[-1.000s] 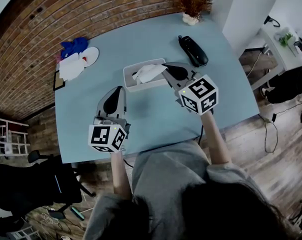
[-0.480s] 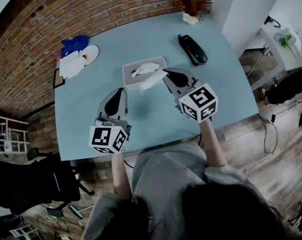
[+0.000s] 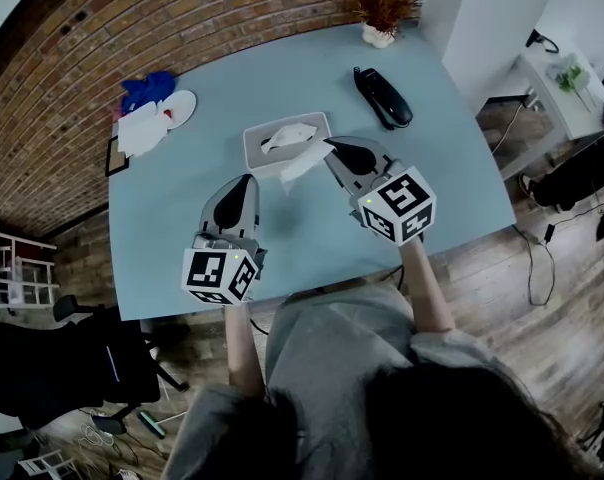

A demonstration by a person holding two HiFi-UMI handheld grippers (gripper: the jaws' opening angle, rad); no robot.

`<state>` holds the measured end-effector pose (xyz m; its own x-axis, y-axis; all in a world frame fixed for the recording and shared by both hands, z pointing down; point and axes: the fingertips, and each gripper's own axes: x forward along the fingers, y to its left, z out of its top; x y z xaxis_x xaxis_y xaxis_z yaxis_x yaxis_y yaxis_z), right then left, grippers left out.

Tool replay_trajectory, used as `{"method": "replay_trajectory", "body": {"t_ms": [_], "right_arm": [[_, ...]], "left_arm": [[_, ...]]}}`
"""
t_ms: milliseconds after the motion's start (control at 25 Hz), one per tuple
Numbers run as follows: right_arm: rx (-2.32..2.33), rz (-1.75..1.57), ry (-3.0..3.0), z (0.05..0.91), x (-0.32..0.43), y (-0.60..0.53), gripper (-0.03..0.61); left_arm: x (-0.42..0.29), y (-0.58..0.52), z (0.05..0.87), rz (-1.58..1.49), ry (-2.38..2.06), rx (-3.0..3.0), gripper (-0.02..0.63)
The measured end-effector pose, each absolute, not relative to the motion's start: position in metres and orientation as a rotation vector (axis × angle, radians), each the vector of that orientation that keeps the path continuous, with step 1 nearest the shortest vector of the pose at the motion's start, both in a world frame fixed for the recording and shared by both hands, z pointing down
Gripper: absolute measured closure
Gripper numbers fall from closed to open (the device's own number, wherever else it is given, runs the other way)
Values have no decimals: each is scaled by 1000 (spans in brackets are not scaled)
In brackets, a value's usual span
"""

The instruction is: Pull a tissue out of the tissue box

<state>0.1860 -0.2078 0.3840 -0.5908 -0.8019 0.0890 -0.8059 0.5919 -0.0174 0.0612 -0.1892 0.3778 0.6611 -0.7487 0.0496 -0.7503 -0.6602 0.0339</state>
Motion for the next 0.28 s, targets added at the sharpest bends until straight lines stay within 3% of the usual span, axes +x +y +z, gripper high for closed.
{"method": "replay_trajectory", "body": {"t_ms": [280], "right_arm": [[1381,74,-2738,384,182,-210,577]], "left_arm": [[58,-190,379,51,-1280,2810,611]]}}
